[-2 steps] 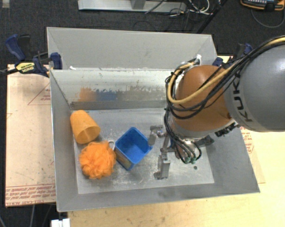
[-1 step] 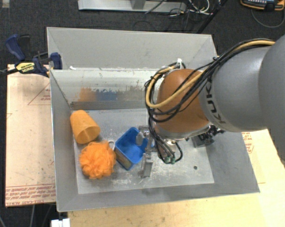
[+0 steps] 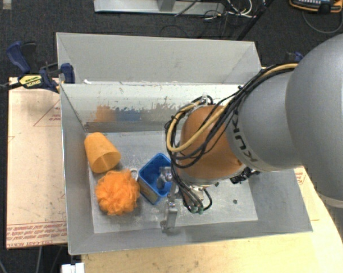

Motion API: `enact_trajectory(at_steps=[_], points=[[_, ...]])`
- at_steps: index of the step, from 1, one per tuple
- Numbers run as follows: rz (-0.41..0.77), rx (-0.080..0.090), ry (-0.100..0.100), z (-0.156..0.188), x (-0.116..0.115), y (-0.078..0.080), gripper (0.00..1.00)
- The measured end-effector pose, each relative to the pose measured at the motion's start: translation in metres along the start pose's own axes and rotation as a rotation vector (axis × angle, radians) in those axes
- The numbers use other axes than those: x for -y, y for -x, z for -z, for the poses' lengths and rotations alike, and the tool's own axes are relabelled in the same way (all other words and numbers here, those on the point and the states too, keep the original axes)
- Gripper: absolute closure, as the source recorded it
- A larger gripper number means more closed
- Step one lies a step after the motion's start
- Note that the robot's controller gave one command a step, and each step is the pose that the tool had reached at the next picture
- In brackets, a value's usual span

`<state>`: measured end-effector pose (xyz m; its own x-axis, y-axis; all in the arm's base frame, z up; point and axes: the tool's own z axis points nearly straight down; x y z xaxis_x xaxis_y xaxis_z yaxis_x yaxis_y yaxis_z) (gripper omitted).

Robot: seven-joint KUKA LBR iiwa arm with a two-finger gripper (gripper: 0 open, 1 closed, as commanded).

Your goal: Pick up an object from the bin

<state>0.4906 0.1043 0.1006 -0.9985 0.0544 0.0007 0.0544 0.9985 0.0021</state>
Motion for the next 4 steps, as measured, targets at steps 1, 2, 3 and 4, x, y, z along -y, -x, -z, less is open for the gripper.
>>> enact_trajectory(at_steps=[1, 2, 3, 4], points=[[0.021, 0.002, 0.001, -0.022, -0.006, 0.020, 0.00], [-0.023, 0.003, 0.005, -0.027, 0.008, 0.053, 0.00], [0.002, 0.005, 0.001, -0.030, 0.001, 0.047, 0.00], [0.136, 0.006, 0.004, -0.030, -0.027, 0.047, 0.00]])
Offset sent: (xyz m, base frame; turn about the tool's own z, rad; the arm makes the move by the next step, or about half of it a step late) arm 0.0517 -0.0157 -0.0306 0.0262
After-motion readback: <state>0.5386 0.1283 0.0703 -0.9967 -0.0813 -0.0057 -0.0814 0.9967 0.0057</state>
